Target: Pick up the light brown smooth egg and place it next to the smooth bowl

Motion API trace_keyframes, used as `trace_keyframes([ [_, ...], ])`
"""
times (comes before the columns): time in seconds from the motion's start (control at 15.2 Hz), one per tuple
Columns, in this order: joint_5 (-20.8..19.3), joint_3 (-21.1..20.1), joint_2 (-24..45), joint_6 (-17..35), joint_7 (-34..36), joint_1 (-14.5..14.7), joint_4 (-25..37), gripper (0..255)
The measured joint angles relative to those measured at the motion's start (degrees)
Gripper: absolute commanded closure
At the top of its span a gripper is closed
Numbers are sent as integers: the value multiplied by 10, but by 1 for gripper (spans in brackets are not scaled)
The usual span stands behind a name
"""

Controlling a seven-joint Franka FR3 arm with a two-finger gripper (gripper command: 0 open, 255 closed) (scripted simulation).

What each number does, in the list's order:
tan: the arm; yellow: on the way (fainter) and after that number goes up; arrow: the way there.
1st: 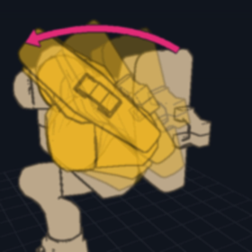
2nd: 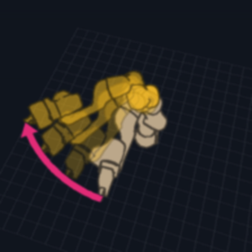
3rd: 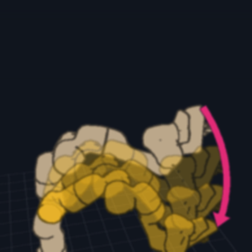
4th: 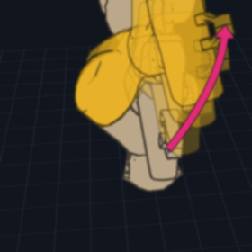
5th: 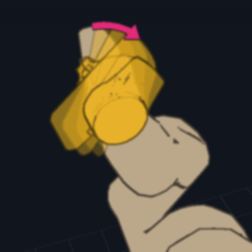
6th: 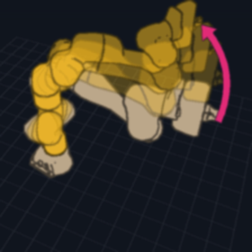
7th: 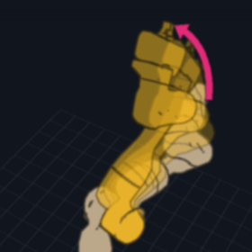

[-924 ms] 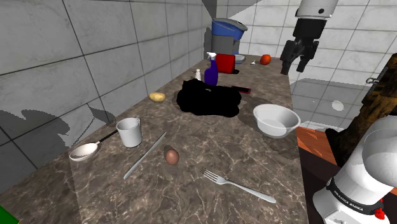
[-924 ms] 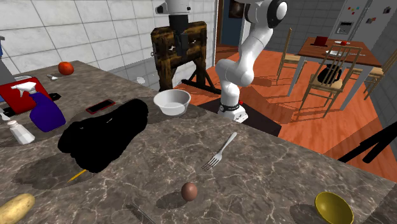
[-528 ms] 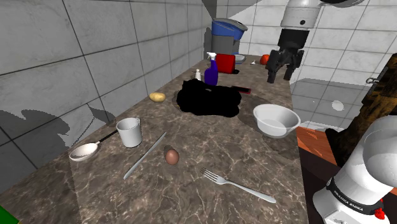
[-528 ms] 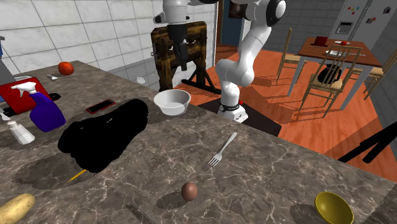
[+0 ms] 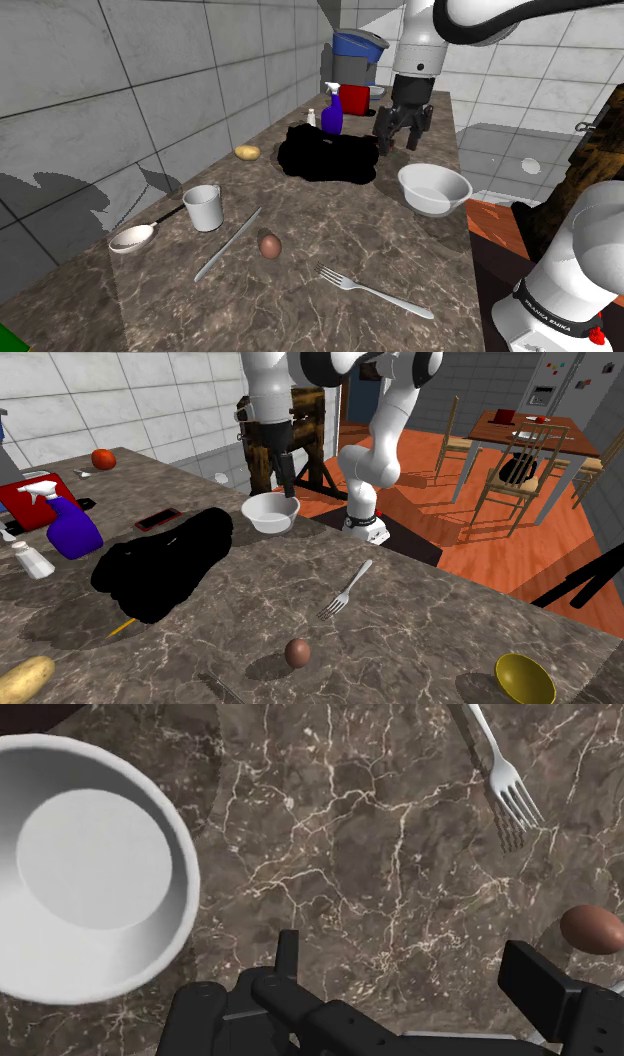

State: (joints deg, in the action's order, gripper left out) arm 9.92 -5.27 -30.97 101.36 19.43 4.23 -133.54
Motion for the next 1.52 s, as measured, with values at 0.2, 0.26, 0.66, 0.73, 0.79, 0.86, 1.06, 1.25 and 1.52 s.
trace_keyframes([
  [0.2, 16, -23, 48, 34, 23, 12, 12, 0],
  [0.26, 21, -31, 61, 47, 31, 16, 13, 0],
  [0.66, 40, -71, 169, 108, 74, 35, 57, 0],
  [0.73, 41, -77, 189, 121, 81, 39, 65, 0],
  [0.79, 42, -81, 205, 131, 85, 41, 70, 0],
  [0.86, 43, -87, 221, 138, 92, 44, 79, 0],
  [1.06, 41, -103, 278, 158, 115, 55, 115, 0],
  [1.25, 34, -117, 342, 182, 141, 68, 155, 0],
  [1.52, 20, -129, 425, 201, 175, 89, 220, 0],
])
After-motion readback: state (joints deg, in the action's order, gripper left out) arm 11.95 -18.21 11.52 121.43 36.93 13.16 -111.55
